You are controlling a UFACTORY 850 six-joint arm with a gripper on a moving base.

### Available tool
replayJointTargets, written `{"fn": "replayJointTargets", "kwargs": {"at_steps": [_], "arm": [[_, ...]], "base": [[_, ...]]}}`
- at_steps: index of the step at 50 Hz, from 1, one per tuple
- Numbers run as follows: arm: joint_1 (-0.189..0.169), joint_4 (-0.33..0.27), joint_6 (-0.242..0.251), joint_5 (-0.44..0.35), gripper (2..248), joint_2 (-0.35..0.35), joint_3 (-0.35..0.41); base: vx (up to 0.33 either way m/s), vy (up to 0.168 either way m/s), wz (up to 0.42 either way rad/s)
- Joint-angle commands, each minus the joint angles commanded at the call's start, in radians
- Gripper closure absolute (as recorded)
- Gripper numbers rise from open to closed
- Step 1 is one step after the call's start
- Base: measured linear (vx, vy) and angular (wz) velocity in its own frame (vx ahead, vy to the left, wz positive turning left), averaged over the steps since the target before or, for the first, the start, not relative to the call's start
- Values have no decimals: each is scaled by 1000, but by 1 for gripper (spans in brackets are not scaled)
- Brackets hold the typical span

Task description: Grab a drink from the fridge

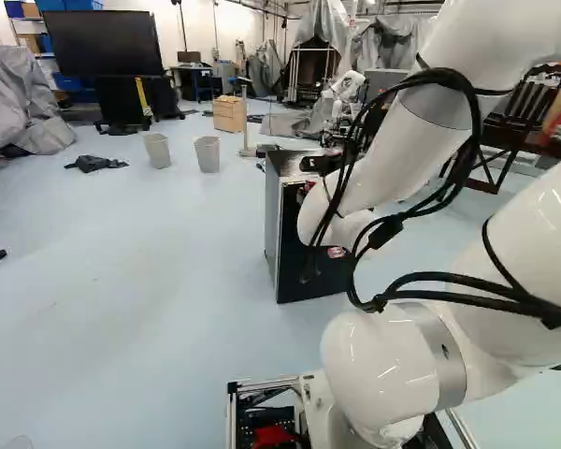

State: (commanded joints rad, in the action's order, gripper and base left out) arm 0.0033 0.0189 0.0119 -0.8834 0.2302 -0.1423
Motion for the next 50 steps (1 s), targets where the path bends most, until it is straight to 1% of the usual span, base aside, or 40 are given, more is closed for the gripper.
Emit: {"fn": "replayJointTargets", "kwargs": {"at_steps": [22, 50], "arm": [[-3, -17, -11, 10, 150, 45, 50], [-3, -19, -12, 11, 150, 49, 55]], "base": [[0, 0, 0], [0, 0, 0]]}}
